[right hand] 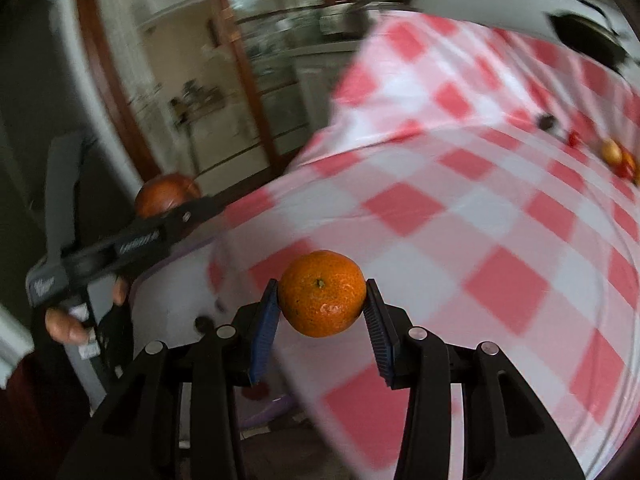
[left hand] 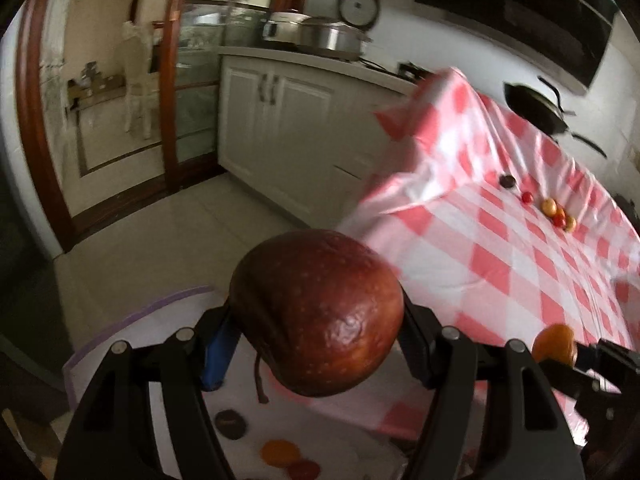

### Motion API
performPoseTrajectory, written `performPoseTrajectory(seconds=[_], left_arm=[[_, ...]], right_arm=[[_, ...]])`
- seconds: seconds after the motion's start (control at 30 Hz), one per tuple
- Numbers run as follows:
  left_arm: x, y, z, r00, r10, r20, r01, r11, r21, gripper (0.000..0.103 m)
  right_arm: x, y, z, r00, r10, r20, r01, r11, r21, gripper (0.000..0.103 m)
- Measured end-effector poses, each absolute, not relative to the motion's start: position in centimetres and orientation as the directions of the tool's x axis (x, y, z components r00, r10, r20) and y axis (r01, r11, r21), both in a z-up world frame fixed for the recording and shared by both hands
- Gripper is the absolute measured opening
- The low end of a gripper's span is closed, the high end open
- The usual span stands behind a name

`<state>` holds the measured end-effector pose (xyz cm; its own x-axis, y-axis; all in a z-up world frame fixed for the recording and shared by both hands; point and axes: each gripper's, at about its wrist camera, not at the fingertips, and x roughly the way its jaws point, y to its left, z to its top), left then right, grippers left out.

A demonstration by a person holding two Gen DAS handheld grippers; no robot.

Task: Organize fruits
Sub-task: 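Carry the apple and orange in both tools over the white box, then open the left tool to drop the apple while the right tool drops the orange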

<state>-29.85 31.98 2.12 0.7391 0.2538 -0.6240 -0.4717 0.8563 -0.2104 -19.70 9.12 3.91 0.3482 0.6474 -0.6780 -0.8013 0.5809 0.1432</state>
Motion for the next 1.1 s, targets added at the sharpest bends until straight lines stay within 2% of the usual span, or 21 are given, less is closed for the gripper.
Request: performPoseTrajectory(seconds=[0.1, 0.27, 0.43, 0.6, 0.67, 0.9, 1.1], left_arm=[[-32.0, 33.8, 1.4, 0.719, 0.299, -0.627, -0.520, 0.831, -0.200, 0.069], [-34.2, 37.4, -1.4, 0.639, 0.331, -0.695, -0.611, 0.767, -0.196, 0.069], [-34.4, 39.7, -5.7, 0.523, 0.321, -0.790, -0.689, 0.704, -0.170, 0.069], [-33.9, 41.0, -10.2, 0.403, 0.287, -0.869, -0.752, 0.645, -0.135, 0.069], [-34.1, 41.6, -11.5, 0.375, 0.280, -0.884, -0.776, 0.616, -0.134, 0.069], [-34.6, 43.4, -14.1, 0.283, 0.295, -0.912, -0.829, 0.553, -0.078, 0.069], [-35.7, 44.9, -16.0, 0.251, 0.260, -0.933, -0.867, 0.489, -0.097, 0.069]], right_arm=[[-22.5, 11.5, 3.6, 0.291, 0.665, -0.688, -0.872, 0.481, 0.095, 0.042], [-26.2, 15.2, 1.4, 0.205, 0.639, -0.741, -0.939, 0.343, 0.036, 0.042], [-27.5, 18.8, -3.1, 0.157, 0.543, -0.825, -0.963, 0.271, -0.005, 0.042], [-26.3, 22.2, -7.5, 0.147, 0.422, -0.894, -0.958, 0.286, -0.023, 0.042], [-26.2, 23.7, -8.4, 0.133, 0.401, -0.906, -0.961, 0.277, -0.018, 0.042], [-27.7, 28.6, -12.2, 0.190, 0.302, -0.934, -0.975, 0.169, -0.144, 0.042], [-27.9, 29.8, -14.1, 0.186, 0.252, -0.950, -0.977, 0.154, -0.151, 0.042]])
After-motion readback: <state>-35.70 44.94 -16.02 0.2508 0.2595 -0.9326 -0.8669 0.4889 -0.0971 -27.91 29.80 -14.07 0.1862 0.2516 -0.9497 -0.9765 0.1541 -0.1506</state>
